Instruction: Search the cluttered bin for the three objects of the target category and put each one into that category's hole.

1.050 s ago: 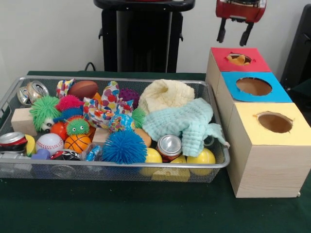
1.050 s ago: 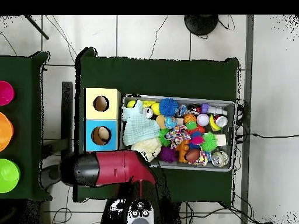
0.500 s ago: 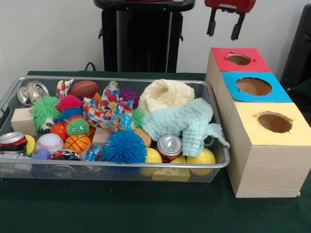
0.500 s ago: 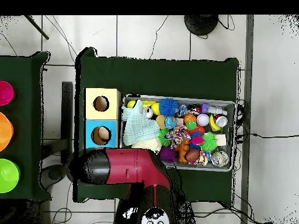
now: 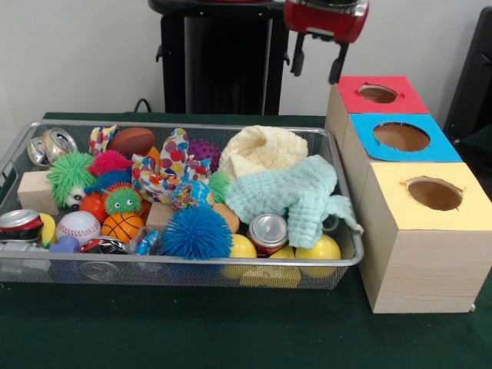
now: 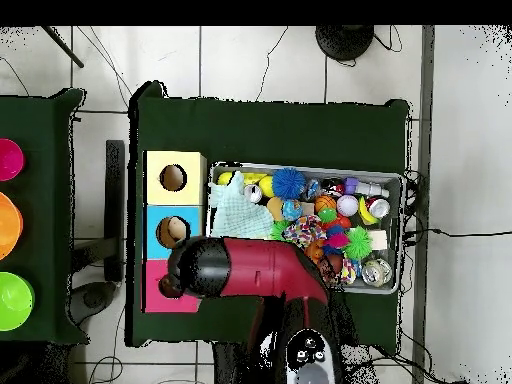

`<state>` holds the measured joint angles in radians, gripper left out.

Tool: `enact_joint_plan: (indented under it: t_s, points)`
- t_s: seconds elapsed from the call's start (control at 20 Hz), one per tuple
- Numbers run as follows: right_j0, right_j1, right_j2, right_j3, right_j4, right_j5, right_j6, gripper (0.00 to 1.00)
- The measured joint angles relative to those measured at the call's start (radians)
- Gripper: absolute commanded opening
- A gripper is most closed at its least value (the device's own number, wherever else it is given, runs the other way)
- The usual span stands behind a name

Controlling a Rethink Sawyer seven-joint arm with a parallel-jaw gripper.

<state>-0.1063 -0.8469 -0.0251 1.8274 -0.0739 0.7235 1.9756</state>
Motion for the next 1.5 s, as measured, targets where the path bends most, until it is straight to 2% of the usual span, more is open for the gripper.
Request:
enact_joint_plan:
  t_s: [0.3, 0.7, 1.5]
  points:
    - [-0.076, 0.071, 0.009, -0.045, -0.071, -0.027, 0.000, 1.00]
    - [-0.141, 0.134, 0.034, -0.076, -0.127, -0.059, 0.000, 1.00]
    - [-0.167, 0.251, 0.090, -0.097, -0.205, -0.174, 0.000, 1.00]
